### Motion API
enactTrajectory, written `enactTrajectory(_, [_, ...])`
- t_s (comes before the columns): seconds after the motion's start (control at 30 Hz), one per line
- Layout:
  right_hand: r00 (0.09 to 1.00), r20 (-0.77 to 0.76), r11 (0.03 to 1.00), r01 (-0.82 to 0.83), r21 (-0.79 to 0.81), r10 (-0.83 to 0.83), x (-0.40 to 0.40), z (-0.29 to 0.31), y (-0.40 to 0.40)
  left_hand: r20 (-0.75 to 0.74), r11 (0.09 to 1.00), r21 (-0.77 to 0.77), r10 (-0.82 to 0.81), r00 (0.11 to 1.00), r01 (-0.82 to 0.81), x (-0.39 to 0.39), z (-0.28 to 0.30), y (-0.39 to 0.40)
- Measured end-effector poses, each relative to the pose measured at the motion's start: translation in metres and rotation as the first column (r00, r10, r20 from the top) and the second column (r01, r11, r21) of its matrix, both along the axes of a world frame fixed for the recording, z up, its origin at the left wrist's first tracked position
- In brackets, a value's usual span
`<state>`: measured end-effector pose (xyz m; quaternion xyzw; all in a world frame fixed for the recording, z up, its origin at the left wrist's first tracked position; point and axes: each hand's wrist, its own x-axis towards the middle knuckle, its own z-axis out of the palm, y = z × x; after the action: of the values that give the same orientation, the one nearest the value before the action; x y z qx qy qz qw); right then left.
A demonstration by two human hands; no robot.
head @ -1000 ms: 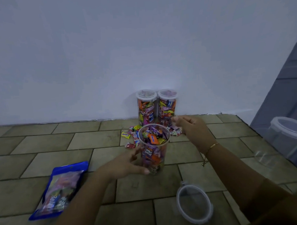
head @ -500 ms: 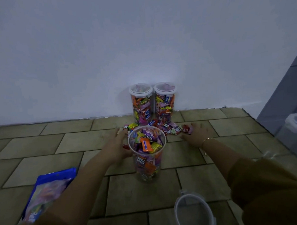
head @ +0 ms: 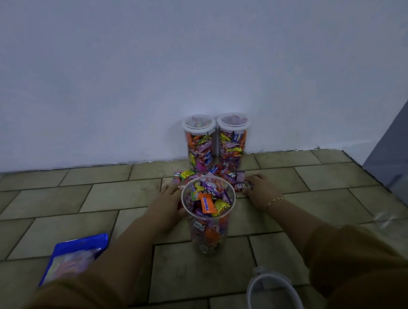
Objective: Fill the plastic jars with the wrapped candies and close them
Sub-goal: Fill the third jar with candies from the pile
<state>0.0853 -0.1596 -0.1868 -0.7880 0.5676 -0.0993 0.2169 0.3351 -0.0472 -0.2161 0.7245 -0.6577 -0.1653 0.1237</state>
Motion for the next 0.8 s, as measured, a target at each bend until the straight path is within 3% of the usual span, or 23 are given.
enactTrajectory(0.07, [1.0,0.027,0.999,0.001,-0.04,0.0,-0.003,0.0,0.008,-0.174,0.995,-0.095,0.017,0.985,-0.033,-0.01,0.004,0.01])
enactTrajectory(0.1, [0.999,0.04,0.999,0.007,-0.054,-0.005,-0.004,0.0,0.012,-0.193,0.993,-0.112,0.024,0.981,-0.047,-0.015,0.006,0.015])
enactTrajectory(0.2, [0.998,0.056,0.997,0.026,-0.069,-0.022,-0.011,0.003,0.023,-0.091,0.978,-0.191,0.068,0.994,-0.084,-0.028,0.008,0.027])
enactTrajectory(0.3, [1.0,0.017,0.996,0.022,-0.086,-0.021,-0.02,0.004,0.036,-0.1,0.953,-0.289,0.066,0.993,-0.093,-0.034,0.01,0.038])
enactTrajectory(0.6, [0.991,0.106,0.991,0.096,-0.097,-0.086,-0.031,0.026,0.057,-0.184,0.921,-0.289,0.214,0.959,-0.261,-0.033,0.005,0.062])
enactTrajectory(0.7, [0.969,0.22,0.986,0.135,-0.096,-0.111,-0.03,0.036,0.064,-0.304,0.863,-0.321,0.296,0.906,-0.39,-0.036,0.011,0.073])
enactTrajectory(0.8, [0.908,0.391,0.978,0.192,-0.077,-0.148,-0.03,0.05,0.075,-0.529,0.741,-0.25,0.435,0.729,-0.623,-0.04,0.018,0.078])
